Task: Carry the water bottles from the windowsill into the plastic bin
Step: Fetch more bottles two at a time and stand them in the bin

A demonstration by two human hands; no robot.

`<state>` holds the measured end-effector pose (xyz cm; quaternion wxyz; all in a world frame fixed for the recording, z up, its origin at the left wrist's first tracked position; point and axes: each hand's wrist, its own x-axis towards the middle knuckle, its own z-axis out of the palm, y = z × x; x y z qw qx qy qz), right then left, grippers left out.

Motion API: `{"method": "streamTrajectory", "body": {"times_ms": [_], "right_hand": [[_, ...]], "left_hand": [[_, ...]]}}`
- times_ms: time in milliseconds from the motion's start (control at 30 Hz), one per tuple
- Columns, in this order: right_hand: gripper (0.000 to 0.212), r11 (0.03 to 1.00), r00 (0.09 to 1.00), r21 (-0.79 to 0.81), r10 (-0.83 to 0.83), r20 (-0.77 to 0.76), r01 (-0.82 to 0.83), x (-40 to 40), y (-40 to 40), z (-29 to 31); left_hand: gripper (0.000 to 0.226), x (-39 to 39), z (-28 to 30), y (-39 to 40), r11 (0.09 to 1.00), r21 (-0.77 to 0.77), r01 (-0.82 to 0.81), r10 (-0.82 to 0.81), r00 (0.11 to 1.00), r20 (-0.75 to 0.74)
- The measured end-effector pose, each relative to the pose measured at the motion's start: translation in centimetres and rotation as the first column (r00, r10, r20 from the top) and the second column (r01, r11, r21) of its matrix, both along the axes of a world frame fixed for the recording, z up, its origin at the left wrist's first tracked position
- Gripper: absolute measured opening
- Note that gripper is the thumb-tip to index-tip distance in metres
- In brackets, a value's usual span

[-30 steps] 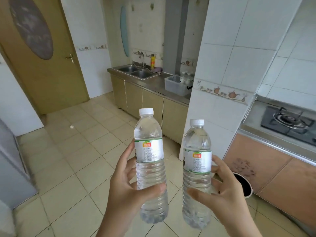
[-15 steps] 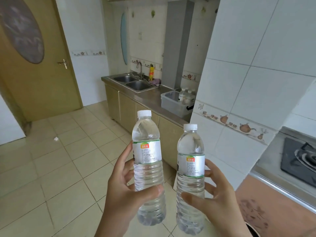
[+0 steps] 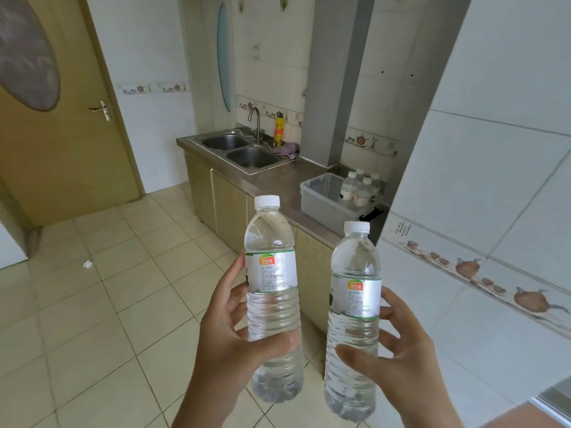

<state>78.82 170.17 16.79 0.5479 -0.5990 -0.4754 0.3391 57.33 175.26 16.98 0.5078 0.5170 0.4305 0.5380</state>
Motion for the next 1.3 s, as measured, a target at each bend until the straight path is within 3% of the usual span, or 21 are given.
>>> {"method": "streamTrajectory", "body": {"times_ms": [267, 500, 1100, 1300], "right_hand": [[0.082, 0.995, 0.993, -0.021, -0.1, -0.054, 0.099, -0.6, 14.3, 1.1], [0.086, 0.985, 0.985, -0.011, -0.173, -0.001, 0.173, 2.1, 23.7, 0.3], [0.086, 0.931, 0.919, -0.045, -0.365, -0.149, 0.363, 16.3, 45.7, -3.9], [0.084, 0.865, 0.856, -0.054, -0.501, -0.123, 0.499, 19.4, 50.3, -5.4]], "left_hand": [[0.113, -0.1, 1.0, 16.7, 0.988, -0.033, 0.15, -0.151, 0.987, -0.056], [0.114, 3.0, 0.2, 27.3, 0.969, -0.074, 0.234, -0.238, 0.97, -0.053], [0.117, 21.7, -3.2, 51.0, 0.918, -0.091, 0.386, -0.393, 0.917, -0.069], [0.094, 28.0, -4.6, 57.8, 0.849, -0.077, 0.522, -0.528, 0.838, -0.139]]}}
